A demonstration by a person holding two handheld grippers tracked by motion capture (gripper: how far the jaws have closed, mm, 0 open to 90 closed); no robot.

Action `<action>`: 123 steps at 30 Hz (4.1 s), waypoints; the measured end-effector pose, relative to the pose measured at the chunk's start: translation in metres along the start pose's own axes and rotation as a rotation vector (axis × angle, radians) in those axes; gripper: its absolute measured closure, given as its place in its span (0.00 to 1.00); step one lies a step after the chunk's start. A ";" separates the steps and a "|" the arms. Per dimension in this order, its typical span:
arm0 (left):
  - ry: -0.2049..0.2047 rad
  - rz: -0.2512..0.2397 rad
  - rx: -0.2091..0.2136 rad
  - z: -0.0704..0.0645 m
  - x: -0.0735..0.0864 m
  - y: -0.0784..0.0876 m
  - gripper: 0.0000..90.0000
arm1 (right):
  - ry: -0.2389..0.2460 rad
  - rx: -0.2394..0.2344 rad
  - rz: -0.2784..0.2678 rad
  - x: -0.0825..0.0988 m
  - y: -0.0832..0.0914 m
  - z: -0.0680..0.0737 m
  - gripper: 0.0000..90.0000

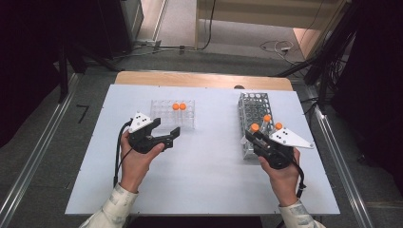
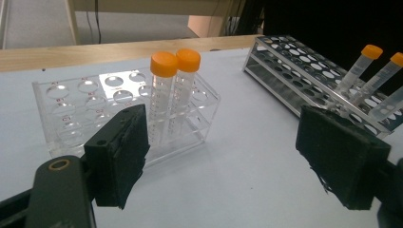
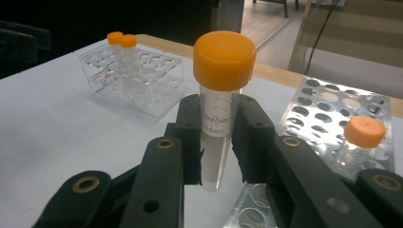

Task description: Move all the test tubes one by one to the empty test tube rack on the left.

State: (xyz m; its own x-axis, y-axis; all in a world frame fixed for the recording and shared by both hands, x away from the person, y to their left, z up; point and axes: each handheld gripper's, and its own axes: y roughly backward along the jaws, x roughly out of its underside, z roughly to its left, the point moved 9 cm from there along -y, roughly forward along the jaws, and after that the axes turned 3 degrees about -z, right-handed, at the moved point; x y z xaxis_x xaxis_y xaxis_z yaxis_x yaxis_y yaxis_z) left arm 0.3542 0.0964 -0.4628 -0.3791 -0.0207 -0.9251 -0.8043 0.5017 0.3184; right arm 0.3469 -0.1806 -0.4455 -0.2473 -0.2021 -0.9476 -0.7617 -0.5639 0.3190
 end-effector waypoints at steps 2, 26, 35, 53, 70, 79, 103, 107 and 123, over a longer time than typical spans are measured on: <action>-0.003 0.002 0.004 -0.001 0.000 0.000 0.21 | 0.006 -0.010 0.005 0.001 -0.002 0.004 0.80; -0.033 0.014 0.060 -0.025 0.003 -0.002 0.21 | 0.067 -0.125 0.085 0.018 -0.039 0.061 0.80; -0.046 0.013 0.104 -0.040 0.002 -0.002 0.22 | 0.080 -0.159 0.108 0.022 -0.054 0.080 0.80; -0.104 0.032 0.218 -0.080 0.008 -0.002 0.48 | 0.117 -0.251 0.123 0.022 -0.073 0.123 0.80; -0.162 0.058 0.219 -0.083 0.014 -0.005 0.77 | 0.119 -0.268 0.123 0.021 -0.073 0.131 0.80; -0.163 0.054 0.217 -0.082 0.012 -0.004 0.78 | 0.074 -0.280 0.124 0.019 -0.072 0.130 0.51; -0.093 -0.012 0.000 0.006 -0.055 -0.009 0.78 | 0.020 -0.247 0.125 0.017 -0.054 0.101 0.29; -0.077 -0.023 -0.023 0.017 -0.061 -0.015 0.78 | 0.022 -0.245 0.120 0.016 -0.054 0.100 0.29; -0.045 -0.036 -0.085 0.043 -0.069 -0.028 0.78 | 0.012 -0.241 0.118 0.016 -0.053 0.095 0.29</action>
State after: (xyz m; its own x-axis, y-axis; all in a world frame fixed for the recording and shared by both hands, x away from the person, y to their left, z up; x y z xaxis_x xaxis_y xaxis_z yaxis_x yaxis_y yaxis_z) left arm 0.4229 0.1214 -0.4165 -0.3301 0.0021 -0.9439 -0.8537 0.4259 0.2995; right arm 0.3261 -0.0775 -0.4787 -0.3173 -0.2866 -0.9040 -0.5633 -0.7099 0.4228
